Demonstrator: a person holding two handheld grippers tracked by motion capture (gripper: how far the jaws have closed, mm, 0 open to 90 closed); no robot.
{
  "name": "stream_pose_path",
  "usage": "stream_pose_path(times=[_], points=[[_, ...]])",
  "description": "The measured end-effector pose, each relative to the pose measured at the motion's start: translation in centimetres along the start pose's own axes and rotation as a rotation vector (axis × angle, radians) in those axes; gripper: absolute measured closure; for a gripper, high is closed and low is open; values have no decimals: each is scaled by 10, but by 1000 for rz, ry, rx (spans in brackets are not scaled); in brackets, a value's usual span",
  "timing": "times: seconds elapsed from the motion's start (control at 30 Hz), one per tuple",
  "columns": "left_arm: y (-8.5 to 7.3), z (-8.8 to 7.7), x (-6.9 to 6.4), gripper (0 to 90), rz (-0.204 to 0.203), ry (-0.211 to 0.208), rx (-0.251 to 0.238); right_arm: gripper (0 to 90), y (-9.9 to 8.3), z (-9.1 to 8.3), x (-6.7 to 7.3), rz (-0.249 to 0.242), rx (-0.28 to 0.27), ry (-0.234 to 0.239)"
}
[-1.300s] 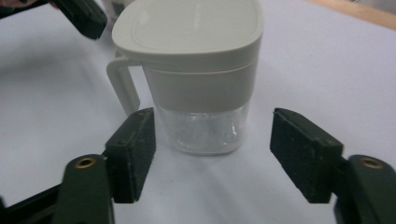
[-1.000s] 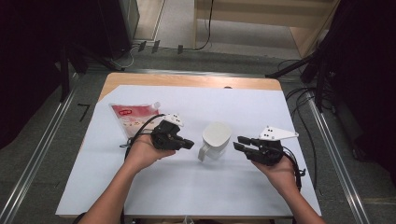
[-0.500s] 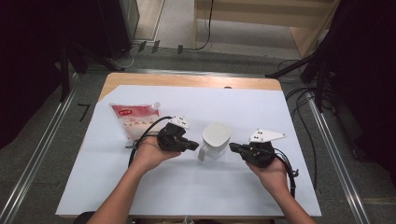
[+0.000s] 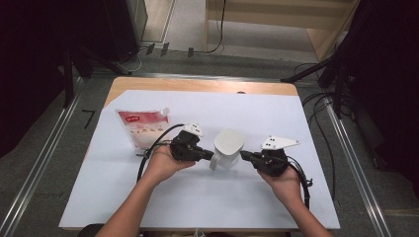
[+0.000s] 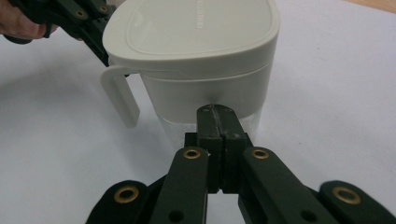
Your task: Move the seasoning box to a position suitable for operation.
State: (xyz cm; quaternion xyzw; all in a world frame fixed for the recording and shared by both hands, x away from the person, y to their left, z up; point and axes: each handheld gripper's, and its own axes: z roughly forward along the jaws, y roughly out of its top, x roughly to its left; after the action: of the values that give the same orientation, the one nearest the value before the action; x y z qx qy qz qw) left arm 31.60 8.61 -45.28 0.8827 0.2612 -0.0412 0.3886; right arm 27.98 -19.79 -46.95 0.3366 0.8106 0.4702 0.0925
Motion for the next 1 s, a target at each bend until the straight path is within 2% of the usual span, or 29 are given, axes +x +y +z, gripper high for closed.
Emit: stream_pose_path(times=[0.13, 0.2, 0.47, 0.5, 0.63, 0.67, 0.73, 0.8, 1.0], points=[[0, 2, -2, 900, 0, -9, 2, 900, 0, 1, -2, 10, -5, -8], [0, 3, -4, 900, 4, 0, 9, 900, 1, 2, -4, 20, -1, -16], [2, 5, -9, 900, -11, -2, -3, 900, 3, 10, -10, 32, 8, -36], [2, 5, -9, 900, -10, -10, -19, 900, 4, 13, -12, 40, 9, -39], [3, 6, -11, 900, -17, -10, -16, 900, 6, 16, -14, 48, 12, -46], [4, 7, -11, 900, -23, -20, -20, 900, 7, 18, -14, 48, 10, -46], [5, 8, -12, 900, -35, -14, -16, 900, 9, 20, -16, 47, 16, -46], [6, 11, -12, 900, -43, -19, -23, 900, 15, 22, -18, 72, 34, -33], [8, 17, -16, 900, -25, -25, -17, 900, 18, 26, -22, 104, 24, -13]])
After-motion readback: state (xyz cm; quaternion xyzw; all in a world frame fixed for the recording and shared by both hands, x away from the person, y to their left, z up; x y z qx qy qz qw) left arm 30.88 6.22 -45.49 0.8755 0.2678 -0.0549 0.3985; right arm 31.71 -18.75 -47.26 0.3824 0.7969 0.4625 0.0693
